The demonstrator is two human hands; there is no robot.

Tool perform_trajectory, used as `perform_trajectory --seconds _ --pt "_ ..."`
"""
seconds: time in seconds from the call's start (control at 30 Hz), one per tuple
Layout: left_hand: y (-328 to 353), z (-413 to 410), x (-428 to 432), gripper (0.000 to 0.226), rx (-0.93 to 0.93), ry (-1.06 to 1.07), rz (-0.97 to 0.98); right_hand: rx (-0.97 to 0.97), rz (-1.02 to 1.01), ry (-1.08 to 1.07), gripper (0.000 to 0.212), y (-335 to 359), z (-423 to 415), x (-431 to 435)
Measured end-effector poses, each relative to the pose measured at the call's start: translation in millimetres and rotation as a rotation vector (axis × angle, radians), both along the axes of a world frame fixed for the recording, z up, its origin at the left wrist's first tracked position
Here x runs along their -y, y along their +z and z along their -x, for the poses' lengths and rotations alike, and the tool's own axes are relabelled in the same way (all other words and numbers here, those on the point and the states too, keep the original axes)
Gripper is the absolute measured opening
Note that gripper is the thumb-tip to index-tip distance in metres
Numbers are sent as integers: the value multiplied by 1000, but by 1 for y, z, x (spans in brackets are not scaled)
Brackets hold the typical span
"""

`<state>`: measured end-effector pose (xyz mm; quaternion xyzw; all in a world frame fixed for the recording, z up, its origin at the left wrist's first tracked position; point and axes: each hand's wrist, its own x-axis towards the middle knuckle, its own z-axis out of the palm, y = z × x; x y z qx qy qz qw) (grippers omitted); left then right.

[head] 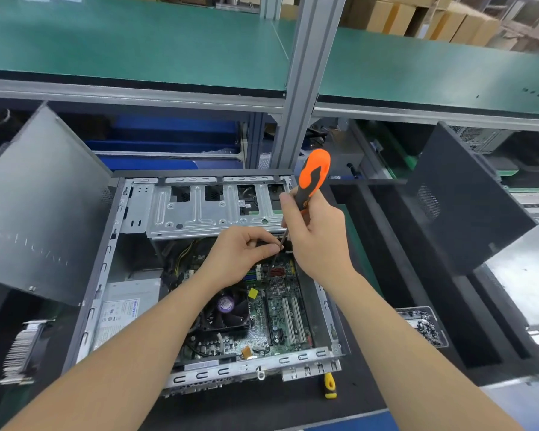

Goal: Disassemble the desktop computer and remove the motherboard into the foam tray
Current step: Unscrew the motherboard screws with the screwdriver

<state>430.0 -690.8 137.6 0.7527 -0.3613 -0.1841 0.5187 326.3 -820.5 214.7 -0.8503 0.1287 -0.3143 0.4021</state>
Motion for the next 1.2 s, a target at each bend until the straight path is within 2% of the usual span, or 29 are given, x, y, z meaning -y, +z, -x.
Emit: perform_trajectory --seconds 1.0,1.1,1.2 --pt "-4 -1 0 8 -3 2 13 -16 -16 26 25 3 1 -2" --pt "-3 -1 -1 8 -39 -6 28 -83 -34 72 20 6 2 -1" --pt "-3 0 -3 13 -87 -66 93 -216 -76 213 17 16 2 4"
